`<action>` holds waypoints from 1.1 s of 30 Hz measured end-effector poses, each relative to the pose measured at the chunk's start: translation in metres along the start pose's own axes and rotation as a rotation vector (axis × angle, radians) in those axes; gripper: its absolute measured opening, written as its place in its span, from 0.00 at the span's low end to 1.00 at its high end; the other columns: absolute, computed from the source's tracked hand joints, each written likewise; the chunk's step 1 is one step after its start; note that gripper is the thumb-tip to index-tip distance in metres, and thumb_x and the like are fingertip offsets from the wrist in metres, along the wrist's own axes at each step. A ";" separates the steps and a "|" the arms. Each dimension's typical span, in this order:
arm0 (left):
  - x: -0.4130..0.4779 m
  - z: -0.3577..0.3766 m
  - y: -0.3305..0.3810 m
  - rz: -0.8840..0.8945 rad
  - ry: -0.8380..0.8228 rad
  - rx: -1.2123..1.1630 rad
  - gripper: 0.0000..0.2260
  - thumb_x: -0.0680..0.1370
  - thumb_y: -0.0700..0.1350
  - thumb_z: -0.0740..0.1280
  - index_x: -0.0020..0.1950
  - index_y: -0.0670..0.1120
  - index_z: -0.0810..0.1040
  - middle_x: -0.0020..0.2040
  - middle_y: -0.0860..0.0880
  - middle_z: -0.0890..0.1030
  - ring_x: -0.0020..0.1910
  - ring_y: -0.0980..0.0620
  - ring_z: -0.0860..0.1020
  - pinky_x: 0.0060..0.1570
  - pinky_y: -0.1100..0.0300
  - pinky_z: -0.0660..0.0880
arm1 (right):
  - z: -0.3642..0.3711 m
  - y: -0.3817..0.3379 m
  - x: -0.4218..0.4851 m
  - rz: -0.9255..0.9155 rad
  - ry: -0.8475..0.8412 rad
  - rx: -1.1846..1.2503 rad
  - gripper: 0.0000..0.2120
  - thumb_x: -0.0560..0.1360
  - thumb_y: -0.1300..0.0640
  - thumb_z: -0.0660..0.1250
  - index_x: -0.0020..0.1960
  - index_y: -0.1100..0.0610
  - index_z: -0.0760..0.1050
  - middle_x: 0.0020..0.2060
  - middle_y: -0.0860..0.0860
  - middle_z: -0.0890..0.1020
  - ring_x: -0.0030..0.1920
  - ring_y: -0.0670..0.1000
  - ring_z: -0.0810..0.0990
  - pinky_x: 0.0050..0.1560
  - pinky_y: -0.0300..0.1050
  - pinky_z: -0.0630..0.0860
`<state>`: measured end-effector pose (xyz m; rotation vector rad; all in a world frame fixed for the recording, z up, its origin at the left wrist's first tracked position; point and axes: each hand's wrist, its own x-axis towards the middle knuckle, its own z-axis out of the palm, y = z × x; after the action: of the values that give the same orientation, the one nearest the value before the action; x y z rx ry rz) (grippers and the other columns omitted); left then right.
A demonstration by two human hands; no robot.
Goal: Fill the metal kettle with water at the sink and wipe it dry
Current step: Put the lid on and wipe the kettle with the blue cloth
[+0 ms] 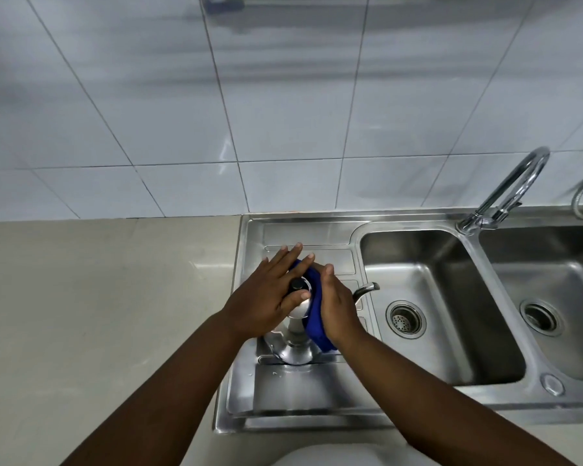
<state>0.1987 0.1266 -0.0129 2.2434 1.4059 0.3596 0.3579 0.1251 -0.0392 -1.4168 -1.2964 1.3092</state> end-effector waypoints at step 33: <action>-0.012 0.034 0.018 -0.306 0.355 -0.289 0.27 0.77 0.62 0.52 0.75 0.55 0.59 0.79 0.59 0.52 0.78 0.58 0.44 0.76 0.44 0.51 | 0.030 0.061 -0.022 0.102 0.200 0.307 0.40 0.72 0.25 0.48 0.75 0.47 0.64 0.73 0.48 0.71 0.73 0.46 0.68 0.77 0.55 0.62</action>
<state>0.2228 0.1003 -0.0323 1.7573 1.7190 0.8271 0.3391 0.0909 -0.0989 -1.3691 -0.8603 1.3304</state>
